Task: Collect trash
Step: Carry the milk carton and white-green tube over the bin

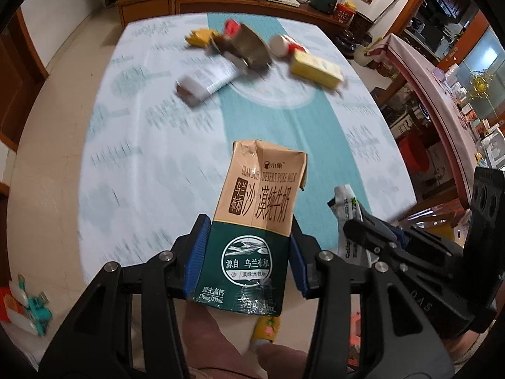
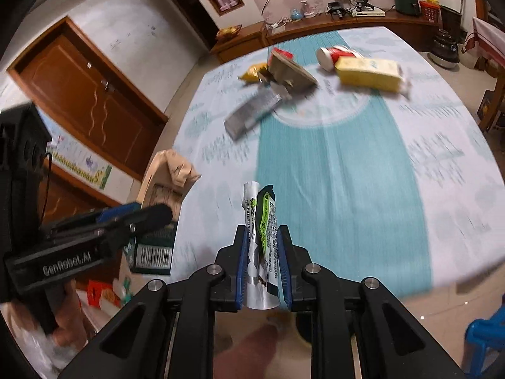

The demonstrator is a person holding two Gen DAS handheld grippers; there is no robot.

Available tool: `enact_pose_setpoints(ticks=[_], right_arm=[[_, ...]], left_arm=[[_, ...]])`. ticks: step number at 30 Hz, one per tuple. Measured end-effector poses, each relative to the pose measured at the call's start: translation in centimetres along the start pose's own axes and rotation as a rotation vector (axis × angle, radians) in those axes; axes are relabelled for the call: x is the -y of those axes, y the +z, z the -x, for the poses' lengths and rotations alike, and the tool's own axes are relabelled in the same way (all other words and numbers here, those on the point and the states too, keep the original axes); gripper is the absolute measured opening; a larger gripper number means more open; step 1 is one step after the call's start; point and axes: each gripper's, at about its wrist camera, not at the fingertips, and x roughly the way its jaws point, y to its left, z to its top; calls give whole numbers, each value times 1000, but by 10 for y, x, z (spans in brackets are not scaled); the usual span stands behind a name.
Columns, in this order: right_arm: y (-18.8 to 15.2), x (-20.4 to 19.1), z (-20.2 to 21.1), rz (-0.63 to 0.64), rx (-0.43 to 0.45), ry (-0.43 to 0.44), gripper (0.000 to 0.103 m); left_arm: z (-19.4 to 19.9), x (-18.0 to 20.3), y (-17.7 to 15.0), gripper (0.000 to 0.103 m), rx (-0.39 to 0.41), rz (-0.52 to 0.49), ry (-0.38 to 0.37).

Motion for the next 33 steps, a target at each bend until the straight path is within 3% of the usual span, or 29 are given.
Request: enact_pose_setpoints(ticks=[8,12,21,33], right_arm=[[-100,34,57,42,-49,4,17],[-138,55,64,0,-75,12,17],[-206,101,25,-128,-146,-13,17],[-287,167,-80,-289,-159,-115,17]], left_arm=[[1,59,-95,44,-83,19,12],[-10,76,-123,44,-126,-14,30],[-75,90,-161,44,-212,-96,38],[-205,62,-224,44,-294,-131,14]])
